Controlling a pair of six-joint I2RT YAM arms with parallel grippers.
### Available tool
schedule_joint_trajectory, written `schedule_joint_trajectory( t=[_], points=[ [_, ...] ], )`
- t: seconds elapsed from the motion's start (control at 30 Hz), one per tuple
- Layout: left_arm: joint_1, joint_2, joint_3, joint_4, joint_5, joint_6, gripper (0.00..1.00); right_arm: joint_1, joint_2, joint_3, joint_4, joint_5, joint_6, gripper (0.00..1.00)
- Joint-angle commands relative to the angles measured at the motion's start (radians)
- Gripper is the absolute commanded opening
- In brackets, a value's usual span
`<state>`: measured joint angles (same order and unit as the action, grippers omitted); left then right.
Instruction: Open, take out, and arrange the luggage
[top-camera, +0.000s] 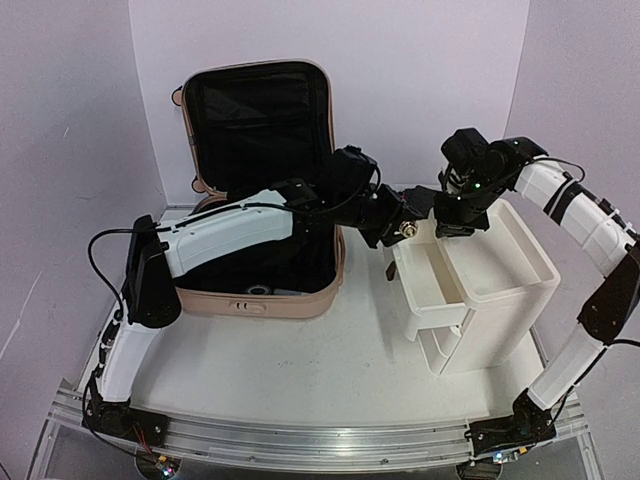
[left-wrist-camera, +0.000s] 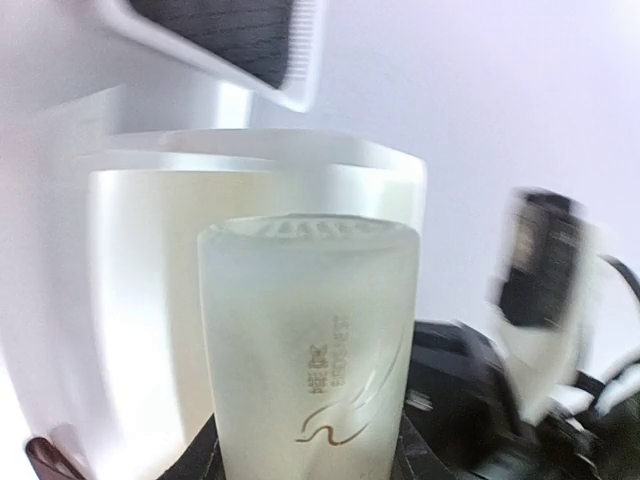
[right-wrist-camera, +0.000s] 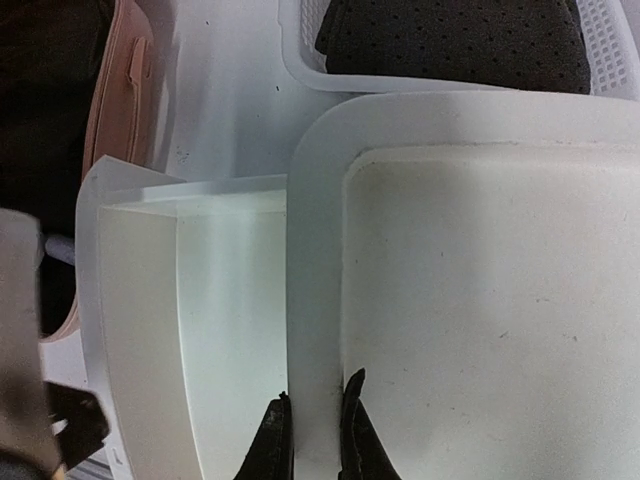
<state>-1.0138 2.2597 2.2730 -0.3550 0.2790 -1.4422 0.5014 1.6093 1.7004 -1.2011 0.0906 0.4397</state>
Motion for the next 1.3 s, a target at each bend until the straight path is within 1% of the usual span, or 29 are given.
schedule_joint_trajectory(
  t=[0.0, 0.07, 0.17, 0.23, 0.3, 0.43, 0.57, 0.67, 0.83, 0.9, 1.0, 1.07, 1.17, 1.27],
  points=[
    [-0.01, -0.029, -0.033, 0.044, -0.022, -0.116, 0.25, 0.01, 0.02, 0.031, 0.089, -0.072, 0.014, 0.0],
    [-0.015, -0.023, -0.023, 0.038, -0.024, -0.117, 0.27, 0.008, 0.02, 0.022, 0.09, -0.073, 0.014, 0.0],
    [-0.021, 0.001, 0.031, 0.0, -0.01, -0.108, 0.32, 0.007, 0.019, 0.008, 0.09, -0.079, 0.014, 0.0],
    [-0.024, -0.012, 0.03, -0.02, -0.028, -0.103, 0.35, 0.006, 0.017, 0.006, 0.09, -0.08, 0.01, 0.0],
    [-0.026, -0.025, 0.024, -0.024, -0.035, -0.097, 0.35, 0.005, 0.018, 0.007, 0.09, -0.081, 0.01, 0.0],
    [-0.032, -0.022, 0.036, -0.035, -0.013, -0.115, 0.32, 0.005, 0.023, 0.014, 0.092, -0.082, 0.012, 0.0],
    [-0.037, 0.0, 0.064, -0.035, 0.038, -0.151, 0.34, 0.006, 0.027, 0.019, 0.092, -0.083, 0.012, 0.0],
    [-0.047, -0.01, 0.052, -0.036, 0.043, -0.164, 0.4, 0.005, 0.03, 0.026, 0.094, -0.083, 0.012, 0.0],
    [-0.048, -0.039, 0.037, -0.054, 0.042, -0.149, 0.6, 0.005, 0.032, 0.037, 0.1, -0.082, 0.013, 0.0],
    [-0.046, -0.067, 0.028, -0.1, 0.026, -0.136, 0.64, 0.004, 0.032, 0.038, 0.1, -0.082, 0.012, 0.0],
    [-0.038, -0.135, -0.019, -0.134, -0.005, -0.111, 0.68, 0.005, 0.031, 0.029, 0.103, -0.082, 0.011, 0.0],
    [-0.028, -0.192, -0.082, -0.139, -0.019, -0.108, 0.68, 0.004, 0.027, 0.021, 0.103, -0.082, 0.011, 0.0],
    [-0.005, -0.304, -0.213, -0.139, -0.07, -0.117, 0.65, 0.005, 0.019, 0.006, 0.104, -0.083, 0.011, 0.0],
    [0.036, -0.351, -0.3, -0.139, -0.09, -0.084, 0.6, 0.004, 0.015, -0.007, 0.105, -0.08, 0.01, 0.0]
  ],
)
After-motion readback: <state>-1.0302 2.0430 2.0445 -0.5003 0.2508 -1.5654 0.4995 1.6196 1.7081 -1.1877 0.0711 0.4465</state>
